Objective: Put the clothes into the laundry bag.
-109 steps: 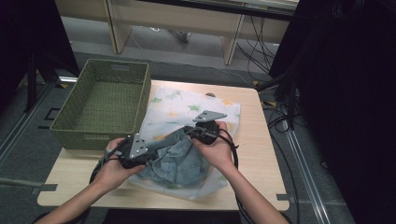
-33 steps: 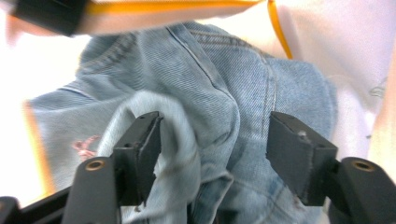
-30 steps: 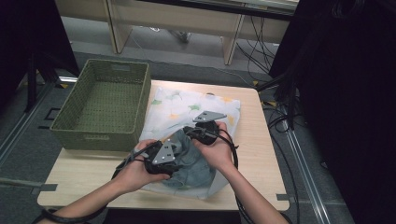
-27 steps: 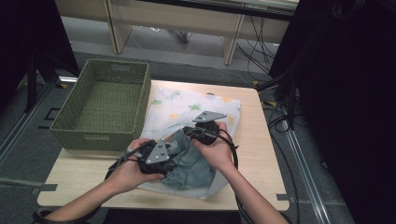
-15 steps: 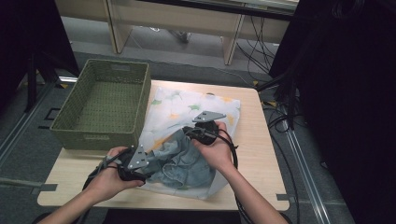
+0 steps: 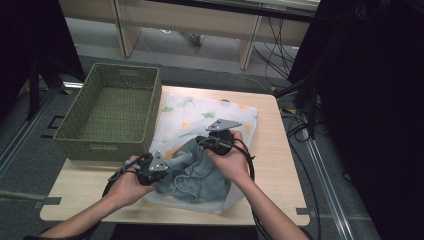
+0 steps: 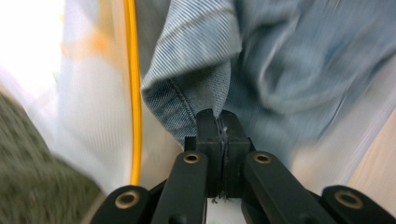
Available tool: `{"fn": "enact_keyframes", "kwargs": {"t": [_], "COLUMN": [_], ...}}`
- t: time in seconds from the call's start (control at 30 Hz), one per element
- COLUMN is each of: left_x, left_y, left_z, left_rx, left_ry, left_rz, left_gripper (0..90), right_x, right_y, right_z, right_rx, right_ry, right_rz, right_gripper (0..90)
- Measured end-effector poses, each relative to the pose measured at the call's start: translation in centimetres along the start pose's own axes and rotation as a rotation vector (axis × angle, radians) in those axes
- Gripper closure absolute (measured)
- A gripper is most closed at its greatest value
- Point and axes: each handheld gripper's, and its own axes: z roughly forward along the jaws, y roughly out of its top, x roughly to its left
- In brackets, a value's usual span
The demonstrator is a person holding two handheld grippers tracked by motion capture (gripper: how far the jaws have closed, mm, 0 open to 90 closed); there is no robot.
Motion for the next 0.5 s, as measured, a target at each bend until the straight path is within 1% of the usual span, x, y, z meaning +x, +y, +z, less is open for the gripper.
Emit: {"fn": "enact_keyframes", "kwargs": {"t": [0.07,0.1,0.13,0.17,0.23,0.3,0.33,0.37,0.4,0.43,0.5], "left_x": [-0.2,-0.2,-0.3,-0.3,-0.3,0.0,0.2,0.4,0.4,0.5,0.4], "left_y": [1.0,1.5,1.9,2.2,2.5,2.3,2.1,2.0,1.9,1.8,1.7], "left_z": [-0.3,-0.3,-0.2,0.1,1.1,2.7,3.4,3.9,4.4,4.9,5.5], "left_rx": [-0.059,-0.081,-0.095,-0.096,-0.080,-0.032,-0.020,0.005,0.020,0.030,0.049], "left_ry": [0.022,0.035,0.046,0.057,0.078,0.119,0.134,0.151,0.168,0.174,0.176], "left_rz": [-0.004,0.000,0.009,0.025,0.061,0.110,0.116,0.140,0.162,0.176,0.185], "left_gripper": [88.4,88.4,88.4,88.3,88.2,88.0,88.0,87.9,87.6,87.1,86.1], "right_x": [0.1,0.2,0.2,0.3,0.5,0.6,0.6,0.6,0.6,0.6,0.5], "right_y": [0.0,0.0,0.0,0.1,0.1,0.1,0.1,0.1,0.1,0.1,0.1], "right_z": [0.0,0.1,0.1,0.1,0.1,0.1,0.1,0.1,0.1,0.1,0.1], "right_rx": [-0.003,-0.004,-0.006,-0.008,-0.008,-0.010,-0.010,-0.009,-0.010,-0.010,-0.005], "right_ry": [-0.001,-0.002,0.000,0.001,0.003,0.008,0.012,0.011,0.012,0.015,0.014], "right_rz": [-0.004,-0.001,-0.002,-0.005,0.000,-0.007,-0.013,-0.014,-0.014,-0.014,-0.012], "right_gripper": [89.7,89.7,89.7,89.8,89.7,89.7,89.7,89.7,89.7,89.7,89.7]}}
